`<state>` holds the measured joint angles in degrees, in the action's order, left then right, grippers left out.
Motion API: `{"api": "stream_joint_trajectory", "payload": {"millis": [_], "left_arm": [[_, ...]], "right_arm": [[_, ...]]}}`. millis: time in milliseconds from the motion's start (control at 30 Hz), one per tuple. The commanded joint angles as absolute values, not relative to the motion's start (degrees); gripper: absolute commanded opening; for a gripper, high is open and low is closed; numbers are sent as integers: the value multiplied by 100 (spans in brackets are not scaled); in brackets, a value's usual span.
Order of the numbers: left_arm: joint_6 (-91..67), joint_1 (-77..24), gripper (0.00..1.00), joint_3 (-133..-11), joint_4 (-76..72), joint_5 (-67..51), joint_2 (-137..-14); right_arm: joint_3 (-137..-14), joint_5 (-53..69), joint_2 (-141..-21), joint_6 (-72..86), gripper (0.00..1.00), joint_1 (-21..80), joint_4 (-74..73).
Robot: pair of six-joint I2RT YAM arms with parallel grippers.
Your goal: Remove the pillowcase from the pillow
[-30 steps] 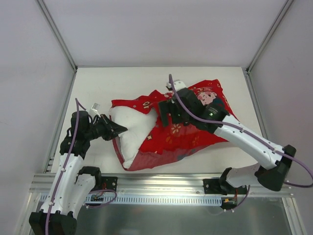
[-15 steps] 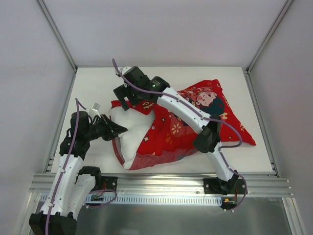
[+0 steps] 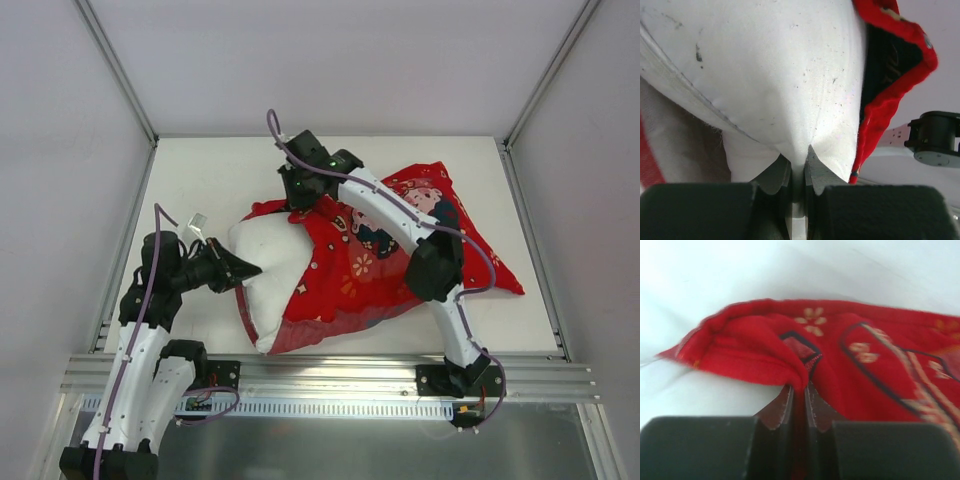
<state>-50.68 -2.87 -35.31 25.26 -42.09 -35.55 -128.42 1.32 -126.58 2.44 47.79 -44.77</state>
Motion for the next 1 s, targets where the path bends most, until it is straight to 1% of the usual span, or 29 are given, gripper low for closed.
{"api": "stream_joint_trajectory", "payload": {"millis": [0,133,167,267,367,400,433,467,500,533,633,667,700,800,833,900,933,967], "left_arm": [[-4939,-211,0,-4008,2417,-4728,-3252],[-4974,-211,0,-4174,2470,-4904,-3208],[-5001,-211,0,-4218,2487,-4913,-3217],[-5062,-220,0,-4385,2479,-4904,-3217],[-5098,-220,0,-4552,2479,-4878,-3313],[-5106,-220,0,-4648,2479,-4843,-3418],[-5106,-220,0,-4693,2479,-4808,-3489],[-5098,-220,0,-4754,2479,-4773,-3559],[-5115,-220,0,-4859,2470,-4668,-3707],[-5141,-220,0,-4913,2470,-4606,-3796],[-5246,-228,0,-5089,2470,-4377,-4130],[-5273,-229,0,-5106,2470,-4316,-4200],[-5273,-237,0,-5150,2470,-4168,-4358],[-5247,-281,0,-5150,2470,-3808,-4709],[-5247,-281,0,-5142,2470,-3701,-4798],[-5265,-316,0,-5124,2470,-3482,-5035],[-5265,-334,0,-5115,2435,-3246,-5097],[-5273,-343,0,-5115,2417,-3147,-5202]], "right_arm": [[-12411,-219,-11989,553,1,4281,-4412],[-11507,-649,-11322,685,1,3789,-4141],[-10983,-720,-10964,738,1,3571,-3887],[-10033,-809,-10365,1080,1,3166,-3369],[-10001,-800,-10134,1029,1,3146,-3427],[-10089,-774,-10047,967,5,3199,-3489],[-10203,-826,-10011,810,29,3269,-3585],[-10317,-922,-9950,704,47,3452,-3786],[-10510,-1088,-9810,634,62,3541,-3875],[-10564,-1159,-9713,563,84,3638,-3937],[-10425,-1651,-9116,361,98,4086,-4113],[-10293,-2000,-8940,334,99,4365,-4131],[-9953,-2117,-8590,334,99,4499,-4131],[-9450,-2338,-8114,641,100,4973,-4262],[-9100,-2347,-7808,737,97,5236,-4280],[-8747,-2364,-7516,1131,96,5518,-4298],[-8414,-2390,-7245,1264,96,5850,-4341],[-8281,-2591,-7120,1422,96,6028,-4394]]}}
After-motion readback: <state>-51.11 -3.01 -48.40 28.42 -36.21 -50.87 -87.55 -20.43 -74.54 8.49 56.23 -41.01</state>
